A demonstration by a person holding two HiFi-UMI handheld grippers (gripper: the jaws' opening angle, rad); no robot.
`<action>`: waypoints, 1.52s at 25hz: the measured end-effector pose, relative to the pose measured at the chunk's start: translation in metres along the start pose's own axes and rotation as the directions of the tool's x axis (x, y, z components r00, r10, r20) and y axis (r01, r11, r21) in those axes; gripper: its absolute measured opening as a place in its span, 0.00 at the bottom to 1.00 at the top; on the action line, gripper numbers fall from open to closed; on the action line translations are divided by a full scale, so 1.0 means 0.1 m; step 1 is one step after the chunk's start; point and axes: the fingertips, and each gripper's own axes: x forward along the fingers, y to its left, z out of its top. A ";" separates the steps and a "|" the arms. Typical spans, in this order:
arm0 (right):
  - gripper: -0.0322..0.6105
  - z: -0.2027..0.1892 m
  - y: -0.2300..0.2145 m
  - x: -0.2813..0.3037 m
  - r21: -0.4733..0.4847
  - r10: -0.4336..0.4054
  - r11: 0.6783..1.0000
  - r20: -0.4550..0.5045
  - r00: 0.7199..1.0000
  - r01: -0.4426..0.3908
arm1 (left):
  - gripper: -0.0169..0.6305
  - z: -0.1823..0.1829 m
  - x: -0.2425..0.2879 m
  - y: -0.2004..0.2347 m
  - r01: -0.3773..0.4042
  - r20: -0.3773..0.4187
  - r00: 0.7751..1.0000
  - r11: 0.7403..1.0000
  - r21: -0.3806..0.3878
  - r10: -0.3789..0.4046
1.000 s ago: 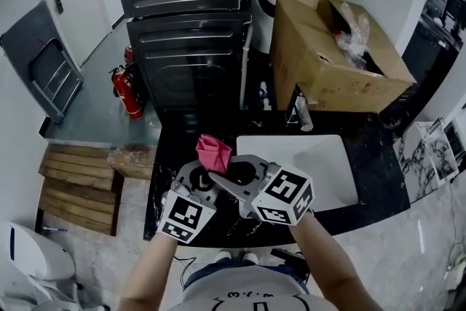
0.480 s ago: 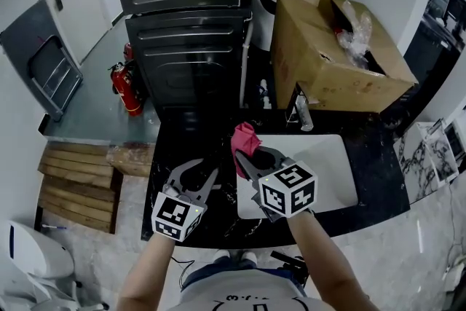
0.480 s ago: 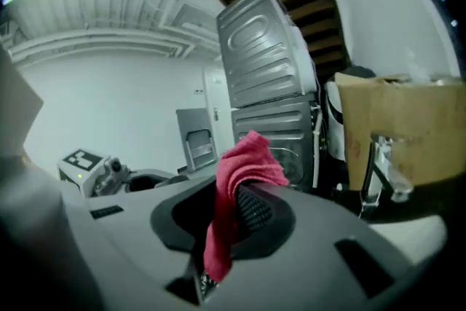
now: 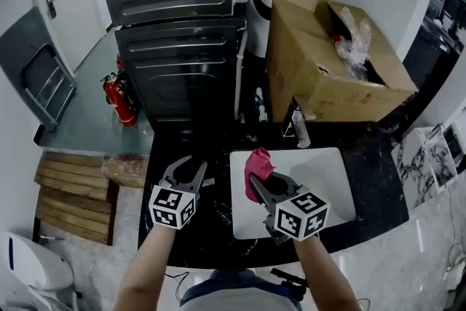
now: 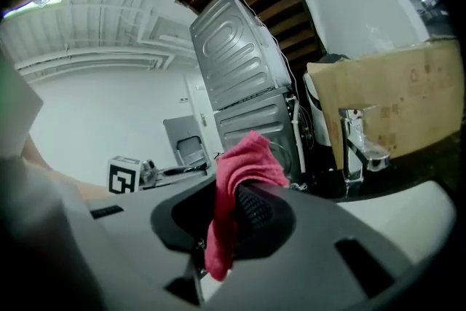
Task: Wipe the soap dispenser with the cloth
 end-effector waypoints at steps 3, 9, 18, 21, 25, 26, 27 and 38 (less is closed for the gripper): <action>0.14 -0.08 -0.08 -0.03 0.016 -0.004 1.000 -0.008 1.000 0.004 | 0.18 0.03 0.18 0.11 0.022 0.021 1.000 1.000 0.006 -0.022; 0.14 -0.16 -0.23 0.01 0.064 -0.041 0.997 -0.012 0.999 0.042 | 0.19 0.05 0.56 0.47 0.046 -0.014 0.999 0.997 0.068 -0.045; 0.14 -0.16 -0.21 0.08 0.088 -0.078 0.993 0.000 0.997 0.078 | 0.33 0.02 0.73 0.71 0.101 -0.063 0.993 0.995 0.011 -0.100; 0.14 -0.08 -0.17 0.03 0.089 -0.095 0.992 0.038 0.995 0.092 | 0.46 0.01 0.58 0.74 0.074 -0.054 0.996 0.996 -0.047 -0.076; 0.14 0.02 -0.11 -0.08 0.034 -0.141 0.990 0.084 0.986 0.139 | 0.49 0.04 0.16 0.72 0.018 0.019 1.000 0.996 -0.092 -0.016; 0.14 0.05 -0.10 -0.10 0.012 -0.152 0.988 0.095 0.984 0.151 | 0.49 0.09 0.03 0.71 0.000 0.052 0.999 0.994 -0.105 0.005; 0.14 0.09 -0.08 -0.13 -0.007 -0.160 0.987 0.107 0.981 0.161 | 0.49 0.14 -0.10 0.70 -0.018 0.083 0.996 0.993 -0.115 0.028; 0.14 0.42 0.30 -0.62 -0.224 -0.132 0.958 0.216 0.967 0.181 | 0.05 0.67 -1.22 0.10 -0.258 0.247 0.936 0.966 -0.010 0.253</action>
